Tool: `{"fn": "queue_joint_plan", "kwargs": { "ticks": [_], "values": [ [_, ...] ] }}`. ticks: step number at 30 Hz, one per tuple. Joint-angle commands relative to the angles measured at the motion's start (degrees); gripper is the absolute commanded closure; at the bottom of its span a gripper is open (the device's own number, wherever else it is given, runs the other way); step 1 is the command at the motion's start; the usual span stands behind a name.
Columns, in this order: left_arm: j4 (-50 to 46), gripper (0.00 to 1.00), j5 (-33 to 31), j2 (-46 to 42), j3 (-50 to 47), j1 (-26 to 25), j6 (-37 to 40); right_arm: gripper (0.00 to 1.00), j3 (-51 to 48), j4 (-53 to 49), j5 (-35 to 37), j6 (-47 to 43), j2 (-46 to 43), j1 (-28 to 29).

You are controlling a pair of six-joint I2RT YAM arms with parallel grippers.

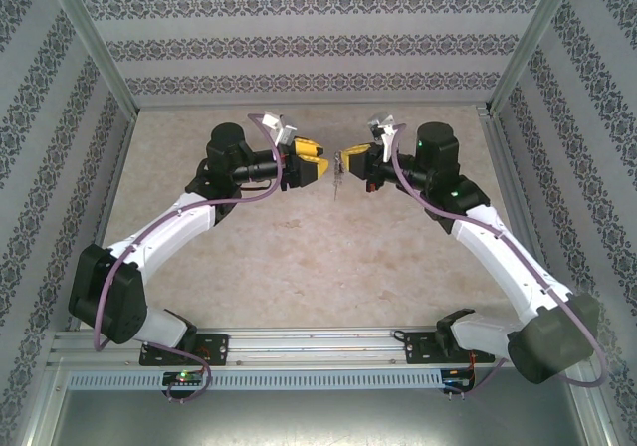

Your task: Put the keys on the keyring

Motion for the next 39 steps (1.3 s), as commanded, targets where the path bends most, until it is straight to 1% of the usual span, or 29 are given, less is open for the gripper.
{"fn": "queue_joint_plan", "kwargs": {
  "ticks": [1,8,15,23,31,39],
  "values": [
    [-5.8,0.45,0.6,-0.4,2.8,0.7,4.4,1.00,3.8,-11.4,4.0,-10.2,-0.9,0.3],
    [-14.5,0.39,2.3,1.5,6.5,0.7,9.1,1.00,8.1,-20.3,6.5,-17.6,1.1,2.5],
    [-18.4,0.38,4.3,3.4,7.7,0.6,10.7,1.00,8.5,-21.2,6.7,-18.6,2.6,4.3],
    [-18.6,0.44,6.5,4.8,8.1,0.4,10.0,1.00,7.9,-20.3,5.4,-18.0,2.2,4.5],
    [-17.9,0.48,8.9,6.9,9.5,-1.0,8.8,1.00,7.9,-19.9,4.7,-17.4,1.8,4.5],
    [-15.9,0.51,9.7,7.8,9.6,-2.1,7.3,1.00,7.8,-19.0,3.9,-16.9,1.7,4.5]
  ]
}}
